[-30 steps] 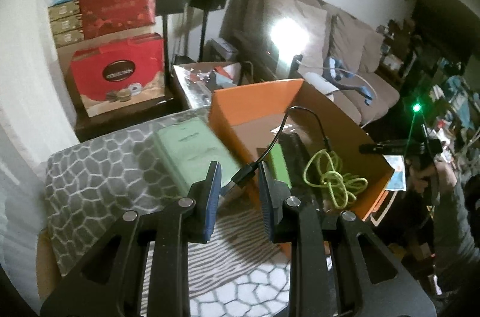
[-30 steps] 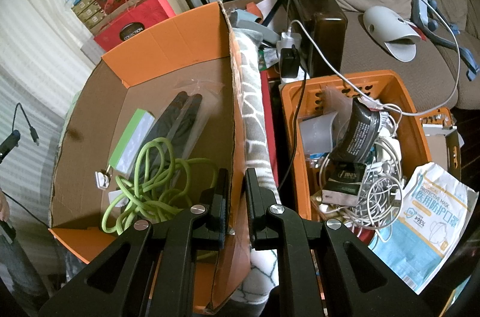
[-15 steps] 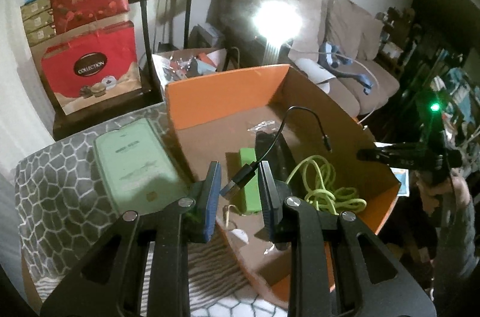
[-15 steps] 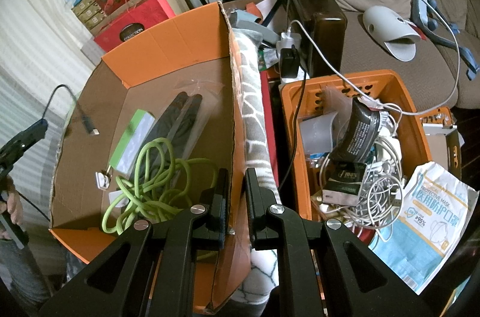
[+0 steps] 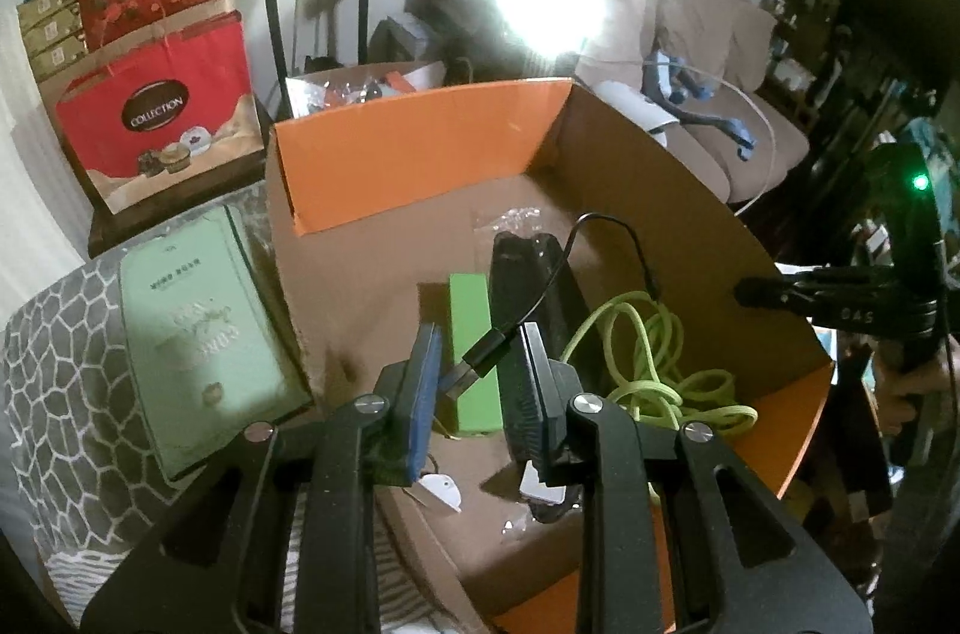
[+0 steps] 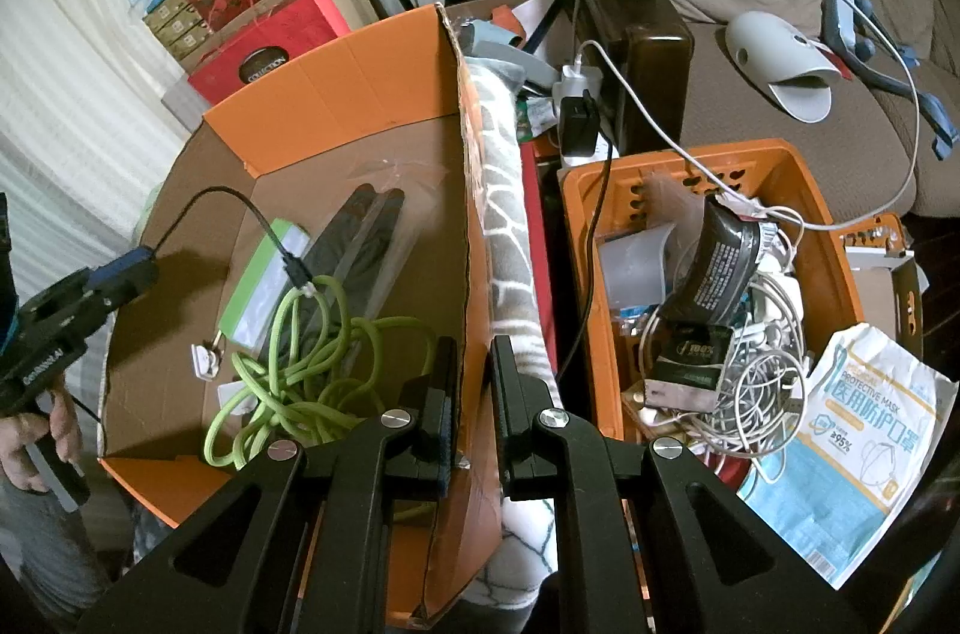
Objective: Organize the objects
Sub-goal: 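Carry the USB cable with the left tool into the box and open, then move the left tool to the mint-green tissue pack and grasp it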
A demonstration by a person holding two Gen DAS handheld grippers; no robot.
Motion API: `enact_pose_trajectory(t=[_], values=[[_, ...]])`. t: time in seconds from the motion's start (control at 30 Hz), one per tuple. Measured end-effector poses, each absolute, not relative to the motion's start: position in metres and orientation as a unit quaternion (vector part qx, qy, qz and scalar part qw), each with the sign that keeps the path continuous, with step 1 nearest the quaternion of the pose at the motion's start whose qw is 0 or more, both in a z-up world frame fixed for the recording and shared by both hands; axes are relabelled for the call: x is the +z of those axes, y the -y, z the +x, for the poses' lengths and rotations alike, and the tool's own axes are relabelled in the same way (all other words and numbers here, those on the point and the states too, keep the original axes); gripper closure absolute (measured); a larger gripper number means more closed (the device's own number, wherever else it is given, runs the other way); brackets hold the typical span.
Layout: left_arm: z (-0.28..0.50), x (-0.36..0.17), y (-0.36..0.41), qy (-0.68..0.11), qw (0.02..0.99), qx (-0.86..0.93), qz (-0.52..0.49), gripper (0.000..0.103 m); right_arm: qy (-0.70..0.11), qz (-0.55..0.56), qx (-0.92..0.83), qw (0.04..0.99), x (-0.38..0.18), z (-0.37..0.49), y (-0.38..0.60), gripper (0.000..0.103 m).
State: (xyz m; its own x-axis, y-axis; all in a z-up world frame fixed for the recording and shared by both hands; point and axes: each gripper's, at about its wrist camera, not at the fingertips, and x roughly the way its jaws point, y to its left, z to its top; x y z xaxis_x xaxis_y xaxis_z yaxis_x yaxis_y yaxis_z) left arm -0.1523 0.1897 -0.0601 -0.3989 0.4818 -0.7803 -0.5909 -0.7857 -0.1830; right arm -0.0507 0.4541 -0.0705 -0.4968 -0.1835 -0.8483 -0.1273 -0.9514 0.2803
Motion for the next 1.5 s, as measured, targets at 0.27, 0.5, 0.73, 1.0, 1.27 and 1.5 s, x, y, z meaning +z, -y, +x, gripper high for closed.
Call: enact_pose_trajectory(t=[0.27, 0.5, 0.73, 1.0, 1.27, 1.5], values=[[-0.15, -0.054, -0.183, -0.046, 0.327, 0.835, -0.44, 0.038, 0.154, 0.501, -0.851, 0.016, -0.07, -0.052, -0.452, 0.094], [-0.157, -0.034, -0.16, -0.039, 0.298, 0.857, -0.419, 0.012, 0.154, 0.501, -0.851, 0.016, -0.07, -0.052, -0.453, 0.094], [-0.162, -0.021, -0.135, -0.036, 0.271, 0.875, -0.399, 0.0, 0.154, 0.501, -0.851, 0.016, -0.07, -0.052, -0.452, 0.094], [-0.171, -0.018, -0.11, -0.034, 0.25, 0.877, -0.409, 0.0, 0.152, 0.502, -0.851, 0.015, -0.068, -0.052, -0.453, 0.094], [-0.191, -0.028, -0.075, 0.003, 0.219, 0.873, -0.435, 0.0, 0.153, 0.502, -0.851, 0.015, -0.068, -0.053, -0.452, 0.094], [-0.21, -0.052, -0.052, 0.054, 0.217, 0.855, -0.469, 0.0, 0.152, 0.502, -0.851, 0.014, -0.068, -0.053, -0.452, 0.094]])
